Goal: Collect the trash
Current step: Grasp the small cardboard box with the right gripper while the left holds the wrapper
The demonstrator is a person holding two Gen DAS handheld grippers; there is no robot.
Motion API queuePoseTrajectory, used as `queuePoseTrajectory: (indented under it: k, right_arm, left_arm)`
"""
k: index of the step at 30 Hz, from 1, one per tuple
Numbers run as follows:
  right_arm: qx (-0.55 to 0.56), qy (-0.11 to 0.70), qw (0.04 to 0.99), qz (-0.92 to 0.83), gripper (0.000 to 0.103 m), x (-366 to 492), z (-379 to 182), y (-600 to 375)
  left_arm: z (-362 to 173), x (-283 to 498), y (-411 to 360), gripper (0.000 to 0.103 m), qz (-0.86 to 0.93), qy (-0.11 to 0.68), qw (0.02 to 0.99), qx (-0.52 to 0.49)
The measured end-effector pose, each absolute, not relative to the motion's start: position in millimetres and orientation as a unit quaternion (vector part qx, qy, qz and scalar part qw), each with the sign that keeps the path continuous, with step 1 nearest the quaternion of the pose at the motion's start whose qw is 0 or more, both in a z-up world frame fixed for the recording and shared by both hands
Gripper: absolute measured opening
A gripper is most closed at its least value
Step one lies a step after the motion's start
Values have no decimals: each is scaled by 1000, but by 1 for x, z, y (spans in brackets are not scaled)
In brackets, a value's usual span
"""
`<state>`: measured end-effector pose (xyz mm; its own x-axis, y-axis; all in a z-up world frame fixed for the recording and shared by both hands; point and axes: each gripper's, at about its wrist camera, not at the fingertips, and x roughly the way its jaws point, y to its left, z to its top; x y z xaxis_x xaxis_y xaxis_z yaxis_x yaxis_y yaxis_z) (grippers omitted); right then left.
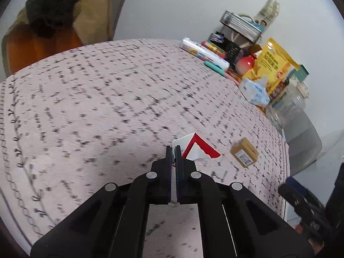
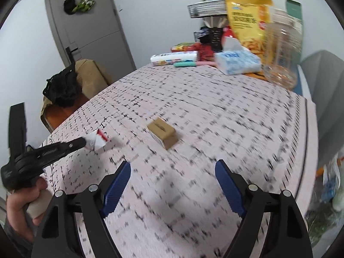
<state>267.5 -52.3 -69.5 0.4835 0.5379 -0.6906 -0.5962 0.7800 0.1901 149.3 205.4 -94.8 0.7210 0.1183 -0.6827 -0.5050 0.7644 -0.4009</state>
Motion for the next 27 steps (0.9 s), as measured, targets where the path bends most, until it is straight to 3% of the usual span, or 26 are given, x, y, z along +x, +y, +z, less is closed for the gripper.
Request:
queuePoseTrajectory:
  k: [15, 16, 17, 18, 20, 27]
  right_arm:
    - [-125, 392, 853, 321, 77, 309, -94, 26]
    - [-128, 392, 853, 319, 72, 311, -95, 28]
    - [-130, 394, 852, 320, 58, 311, -96, 29]
    - [-132, 400, 846, 326, 35, 311, -97, 30]
    - [-136, 407, 838, 337, 31, 309, -98, 32]
    - [-117, 383, 847, 351, 30, 279, -79, 8]
  left_arm:
    - [-86, 101, 238, 4, 213, 310, 874, -309]
    - [-86, 101, 238, 4, 214, 309, 874, -310]
    - [-85, 100, 238, 4, 214, 308, 874, -310]
    - [-84, 99, 238, 4, 213, 307, 874, -310]
    - [-83, 98, 236, 4, 212, 306, 875, -310]
    - [-78, 103, 221, 4, 196, 306, 881, -303]
